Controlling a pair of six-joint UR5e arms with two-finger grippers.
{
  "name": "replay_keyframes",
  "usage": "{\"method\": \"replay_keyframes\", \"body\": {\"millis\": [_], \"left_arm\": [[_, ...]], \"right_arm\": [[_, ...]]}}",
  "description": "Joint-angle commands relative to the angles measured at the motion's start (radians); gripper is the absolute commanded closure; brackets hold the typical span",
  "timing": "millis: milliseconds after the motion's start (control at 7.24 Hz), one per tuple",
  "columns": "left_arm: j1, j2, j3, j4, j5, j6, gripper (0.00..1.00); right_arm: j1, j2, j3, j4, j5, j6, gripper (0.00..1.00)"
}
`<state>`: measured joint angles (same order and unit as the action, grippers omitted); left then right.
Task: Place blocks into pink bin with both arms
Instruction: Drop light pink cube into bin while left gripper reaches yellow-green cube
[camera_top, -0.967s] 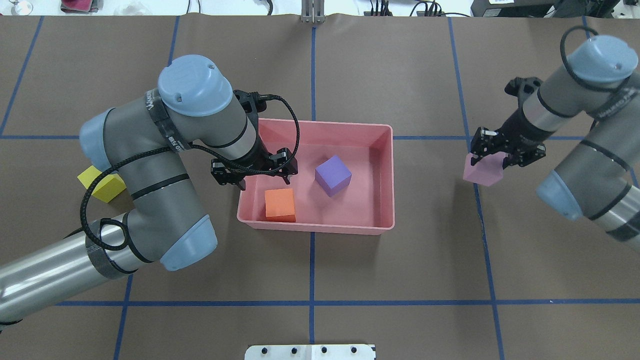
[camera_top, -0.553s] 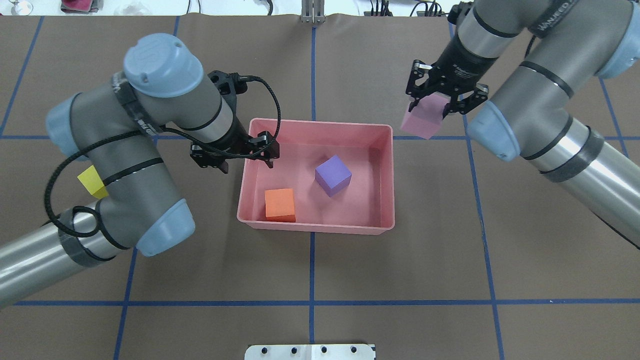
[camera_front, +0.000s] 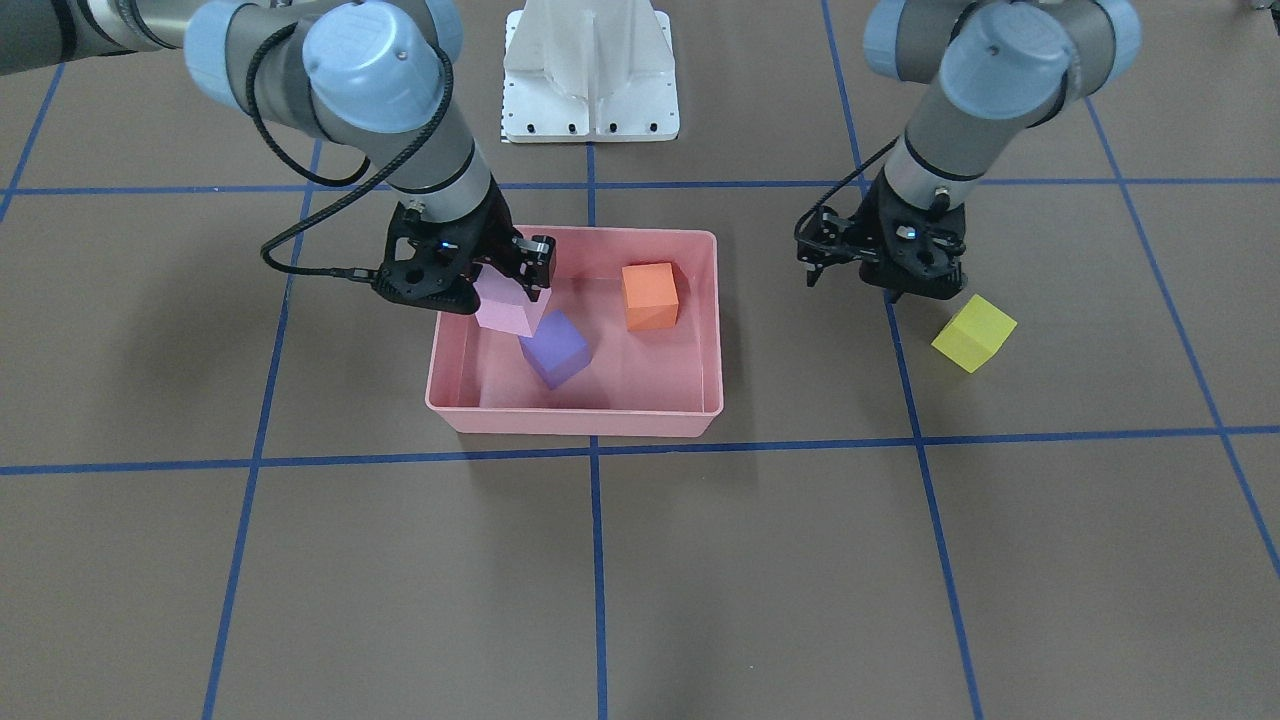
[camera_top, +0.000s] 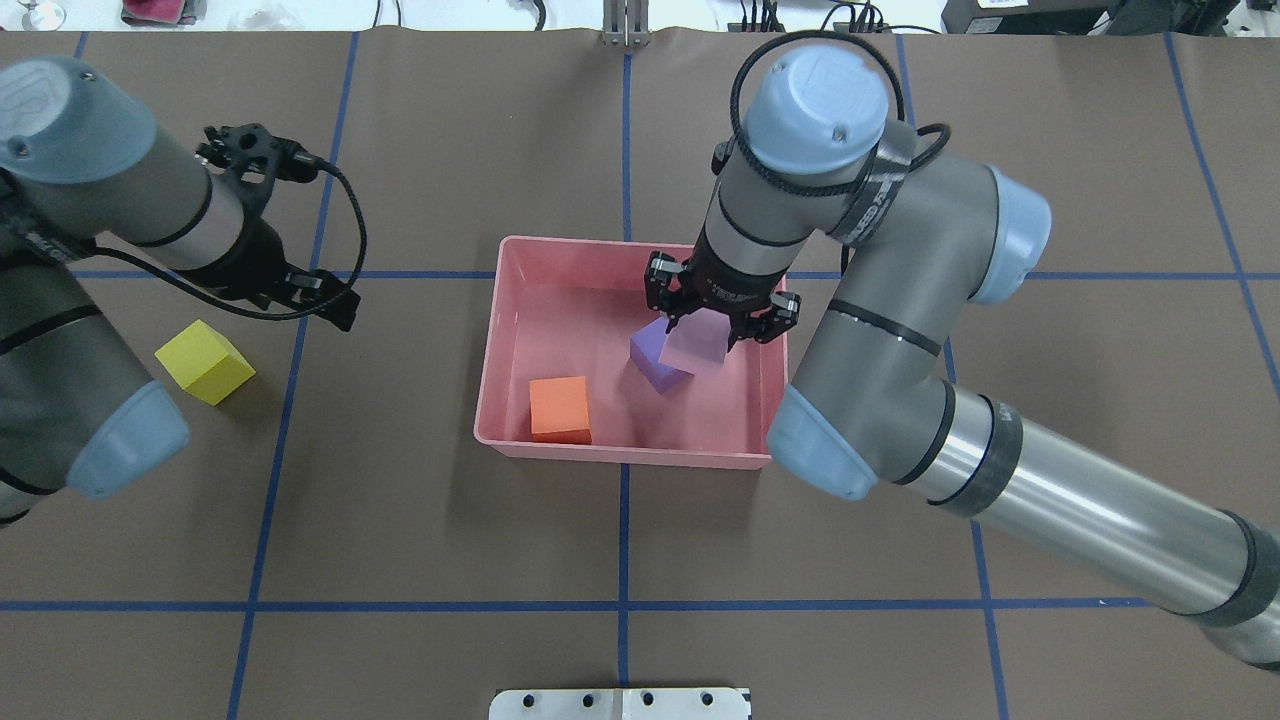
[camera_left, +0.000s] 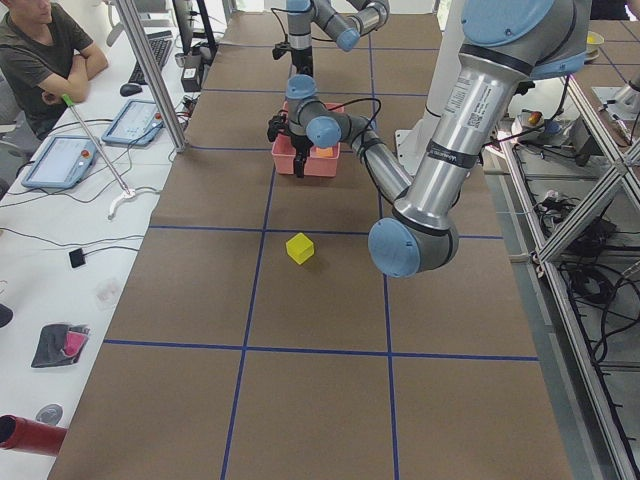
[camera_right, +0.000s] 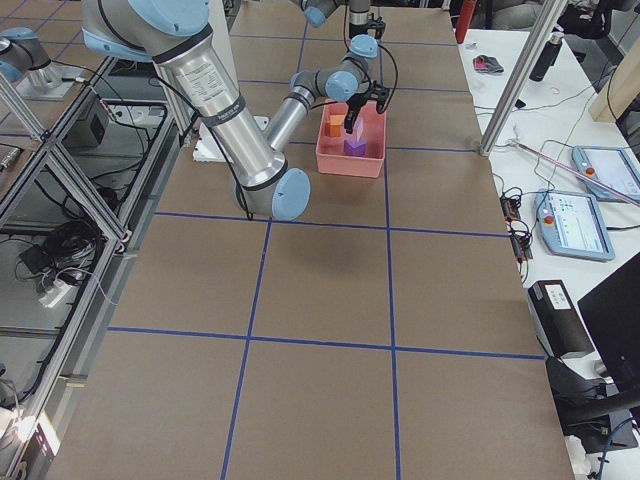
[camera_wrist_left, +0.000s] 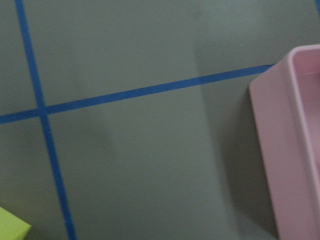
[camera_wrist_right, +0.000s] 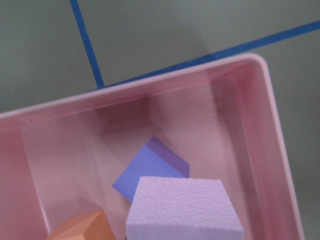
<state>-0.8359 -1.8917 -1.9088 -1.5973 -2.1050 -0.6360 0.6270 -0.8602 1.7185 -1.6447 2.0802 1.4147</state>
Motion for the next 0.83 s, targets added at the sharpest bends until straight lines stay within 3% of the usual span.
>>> {"method": "replay_keyframes", "body": {"millis": [0, 138, 276, 553, 691], "left_arm": [[-0.028, 0.066, 0.011, -0.021, 0.005, 0.227, 0.02], [-0.058, 0.098, 0.031, -0.021, 0.007, 0.377, 0.02], [-0.068, 0.132, 0.057, -0.033, 0.007, 0.462, 0.02], [-0.083, 0.152, 0.152, -0.179, 0.002, 0.501, 0.01], [-0.083, 0.152, 0.183, -0.182, 0.0, 0.501, 0.01]], "right_arm": [[-0.05, -0.032, 0.001, 0.011, -0.034, 0.013, 0.87], [-0.059, -0.061, 0.003, 0.035, -0.034, 0.013, 0.84], [-0.065, -0.095, 0.006, 0.086, -0.035, 0.016, 0.74], [-0.075, -0.091, 0.007, 0.1, -0.035, 0.017, 0.01], [-0.073, -0.085, 0.015, 0.1, -0.035, 0.017, 0.0]]}}
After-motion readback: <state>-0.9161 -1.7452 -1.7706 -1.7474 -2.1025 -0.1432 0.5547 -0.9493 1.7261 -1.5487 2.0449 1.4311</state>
